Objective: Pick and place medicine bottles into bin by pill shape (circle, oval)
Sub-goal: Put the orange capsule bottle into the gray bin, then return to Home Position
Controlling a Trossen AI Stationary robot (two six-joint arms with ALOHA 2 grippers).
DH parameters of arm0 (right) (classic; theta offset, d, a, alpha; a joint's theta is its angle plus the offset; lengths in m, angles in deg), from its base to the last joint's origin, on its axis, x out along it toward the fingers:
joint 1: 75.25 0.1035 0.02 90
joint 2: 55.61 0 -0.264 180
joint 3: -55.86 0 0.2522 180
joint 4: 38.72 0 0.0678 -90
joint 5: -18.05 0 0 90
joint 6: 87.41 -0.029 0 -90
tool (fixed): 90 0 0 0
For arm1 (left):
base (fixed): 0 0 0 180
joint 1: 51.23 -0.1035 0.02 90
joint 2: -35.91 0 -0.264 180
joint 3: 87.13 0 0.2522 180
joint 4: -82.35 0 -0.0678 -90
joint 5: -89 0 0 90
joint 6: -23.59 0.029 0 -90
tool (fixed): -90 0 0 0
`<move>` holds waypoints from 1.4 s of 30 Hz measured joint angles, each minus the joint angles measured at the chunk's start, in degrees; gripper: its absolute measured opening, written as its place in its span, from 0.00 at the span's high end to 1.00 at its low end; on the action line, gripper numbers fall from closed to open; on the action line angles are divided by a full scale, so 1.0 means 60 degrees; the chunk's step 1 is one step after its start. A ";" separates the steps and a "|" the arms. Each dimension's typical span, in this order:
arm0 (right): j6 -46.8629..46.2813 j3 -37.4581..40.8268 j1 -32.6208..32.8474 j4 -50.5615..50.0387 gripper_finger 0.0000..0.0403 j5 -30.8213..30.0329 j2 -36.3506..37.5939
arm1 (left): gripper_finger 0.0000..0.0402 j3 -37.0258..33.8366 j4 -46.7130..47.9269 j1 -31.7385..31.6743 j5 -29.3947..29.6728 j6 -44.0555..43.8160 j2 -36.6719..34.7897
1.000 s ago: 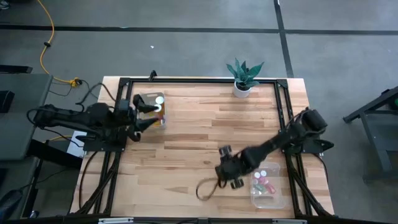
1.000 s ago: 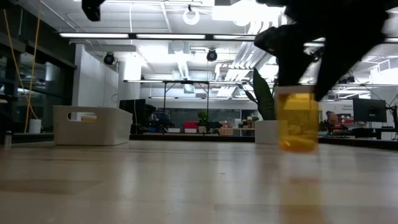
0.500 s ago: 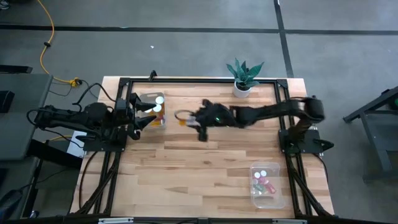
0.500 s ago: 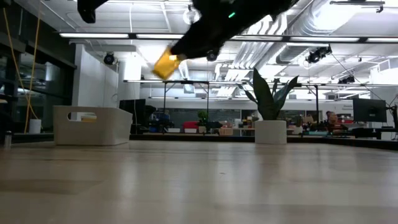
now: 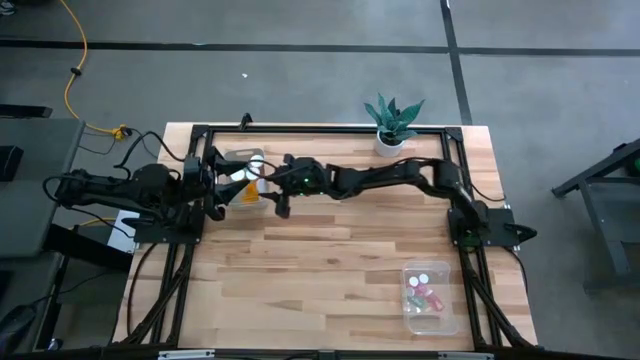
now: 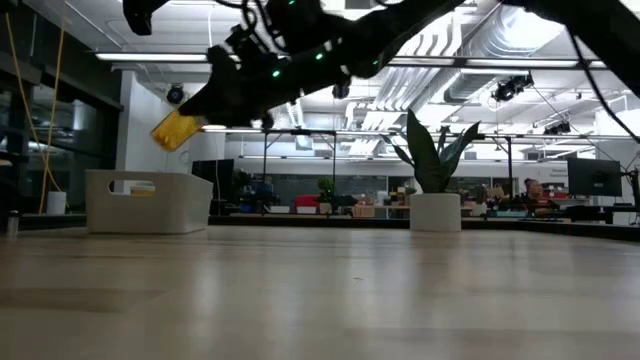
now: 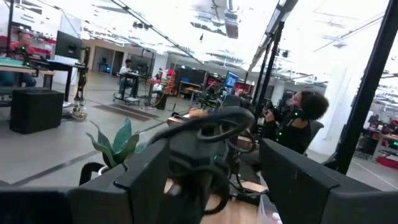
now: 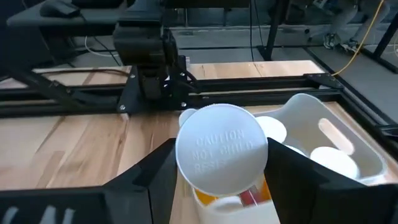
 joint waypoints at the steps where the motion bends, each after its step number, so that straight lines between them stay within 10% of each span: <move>1: -0.0153 -0.0189 -0.0025 -0.0014 0.53 0.0003 -0.0181 | 0.41 -0.0001 0.0000 0.0000 0.0013 -0.0001 0.0000; 17: -0.1463 -0.1059 -0.0128 -0.0987 0.38 0.0106 -0.0971 | 0.41 0.0000 0.0108 0.0000 0.0015 -0.0004 0.0002; 28: 0.0324 -0.1059 -0.0345 -0.2484 0.26 -0.0299 0.0000 | 0.41 0.0000 0.0119 0.0000 0.0015 0.0076 0.0002; 42: 0.2157 -0.0076 -0.1107 -0.9986 0.26 0.0014 0.2933 | 0.41 0.0000 0.0561 0.0003 0.0088 0.0248 0.0020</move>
